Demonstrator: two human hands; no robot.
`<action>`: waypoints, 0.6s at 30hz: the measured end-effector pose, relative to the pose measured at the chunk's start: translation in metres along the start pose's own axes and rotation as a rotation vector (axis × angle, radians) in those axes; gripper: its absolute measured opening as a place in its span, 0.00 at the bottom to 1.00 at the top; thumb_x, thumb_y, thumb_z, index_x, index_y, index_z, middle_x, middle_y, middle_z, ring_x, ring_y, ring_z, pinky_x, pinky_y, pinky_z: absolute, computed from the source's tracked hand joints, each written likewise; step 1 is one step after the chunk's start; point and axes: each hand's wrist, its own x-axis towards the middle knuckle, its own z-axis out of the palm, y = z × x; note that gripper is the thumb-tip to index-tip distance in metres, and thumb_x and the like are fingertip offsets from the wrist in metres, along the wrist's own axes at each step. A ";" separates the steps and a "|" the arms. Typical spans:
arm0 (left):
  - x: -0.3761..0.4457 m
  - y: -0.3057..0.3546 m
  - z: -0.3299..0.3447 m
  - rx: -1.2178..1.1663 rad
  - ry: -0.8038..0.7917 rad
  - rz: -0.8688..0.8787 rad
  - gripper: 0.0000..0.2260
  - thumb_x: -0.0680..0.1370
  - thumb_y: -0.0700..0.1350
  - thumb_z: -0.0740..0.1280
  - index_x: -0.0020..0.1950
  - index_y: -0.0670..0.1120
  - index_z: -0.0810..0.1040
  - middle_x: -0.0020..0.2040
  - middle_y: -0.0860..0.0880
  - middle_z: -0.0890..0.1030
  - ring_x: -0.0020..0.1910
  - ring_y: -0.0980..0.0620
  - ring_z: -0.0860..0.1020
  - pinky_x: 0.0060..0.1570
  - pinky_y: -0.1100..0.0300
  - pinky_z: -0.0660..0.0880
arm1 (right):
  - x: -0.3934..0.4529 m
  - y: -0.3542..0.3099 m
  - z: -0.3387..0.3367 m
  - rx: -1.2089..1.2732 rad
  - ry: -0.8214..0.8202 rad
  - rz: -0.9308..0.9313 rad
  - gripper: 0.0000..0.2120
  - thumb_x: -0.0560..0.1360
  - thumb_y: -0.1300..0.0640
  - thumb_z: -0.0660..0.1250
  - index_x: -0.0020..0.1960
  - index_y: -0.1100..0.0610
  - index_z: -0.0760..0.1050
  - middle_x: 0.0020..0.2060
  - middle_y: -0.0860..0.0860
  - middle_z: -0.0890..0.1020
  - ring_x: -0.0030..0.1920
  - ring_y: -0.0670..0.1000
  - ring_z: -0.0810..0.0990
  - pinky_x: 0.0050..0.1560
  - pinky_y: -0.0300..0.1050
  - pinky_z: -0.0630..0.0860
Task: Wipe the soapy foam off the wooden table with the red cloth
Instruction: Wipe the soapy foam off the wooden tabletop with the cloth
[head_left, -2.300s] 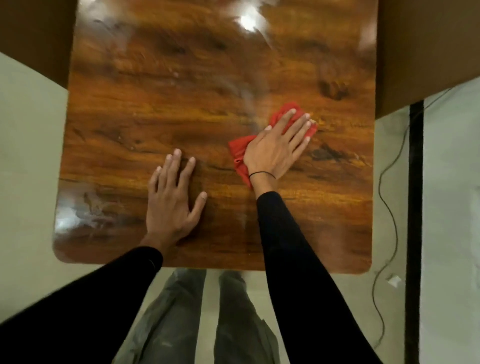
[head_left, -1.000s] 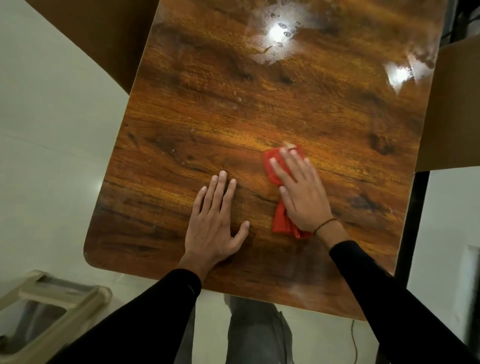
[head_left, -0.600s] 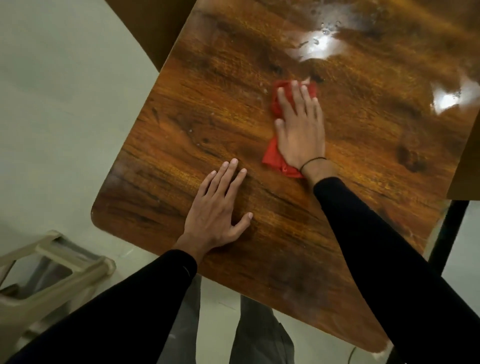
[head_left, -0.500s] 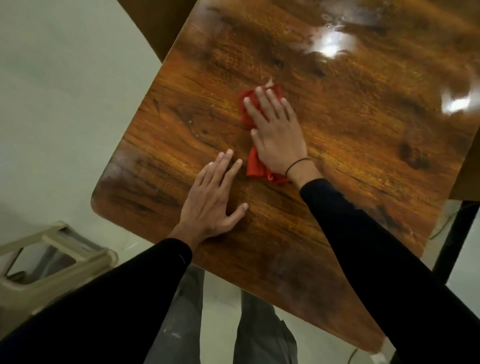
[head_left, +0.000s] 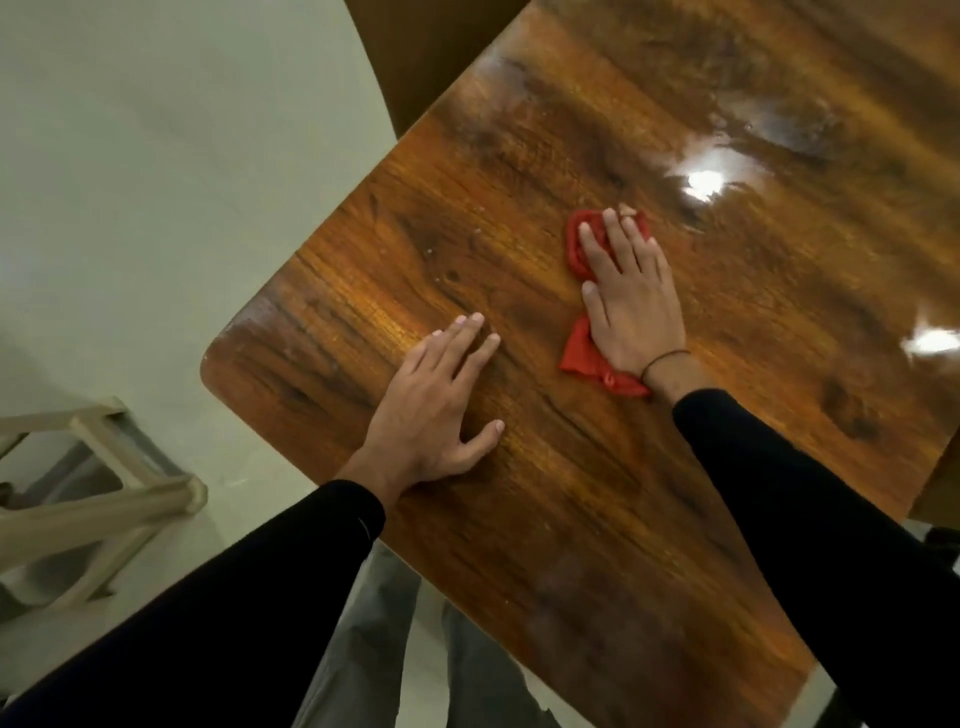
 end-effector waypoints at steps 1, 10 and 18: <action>0.000 0.000 0.000 -0.002 -0.002 -0.003 0.42 0.82 0.66 0.66 0.89 0.44 0.62 0.90 0.41 0.57 0.89 0.42 0.56 0.87 0.44 0.55 | 0.021 -0.010 0.000 -0.003 0.004 0.007 0.31 0.90 0.45 0.49 0.92 0.49 0.51 0.92 0.54 0.50 0.91 0.57 0.48 0.90 0.61 0.47; -0.055 -0.015 -0.009 -0.062 0.259 -0.392 0.34 0.80 0.63 0.68 0.81 0.46 0.69 0.82 0.40 0.67 0.86 0.39 0.62 0.84 0.41 0.56 | 0.061 -0.128 0.009 -0.081 -0.120 -0.481 0.31 0.91 0.46 0.50 0.92 0.48 0.48 0.92 0.52 0.48 0.91 0.56 0.46 0.91 0.59 0.45; -0.099 -0.082 -0.011 -0.122 0.257 -0.886 0.44 0.83 0.71 0.56 0.92 0.50 0.48 0.92 0.46 0.44 0.91 0.43 0.44 0.85 0.31 0.48 | 0.008 -0.085 0.011 -0.014 -0.144 -0.432 0.29 0.92 0.45 0.49 0.92 0.47 0.53 0.92 0.48 0.50 0.91 0.52 0.46 0.90 0.65 0.49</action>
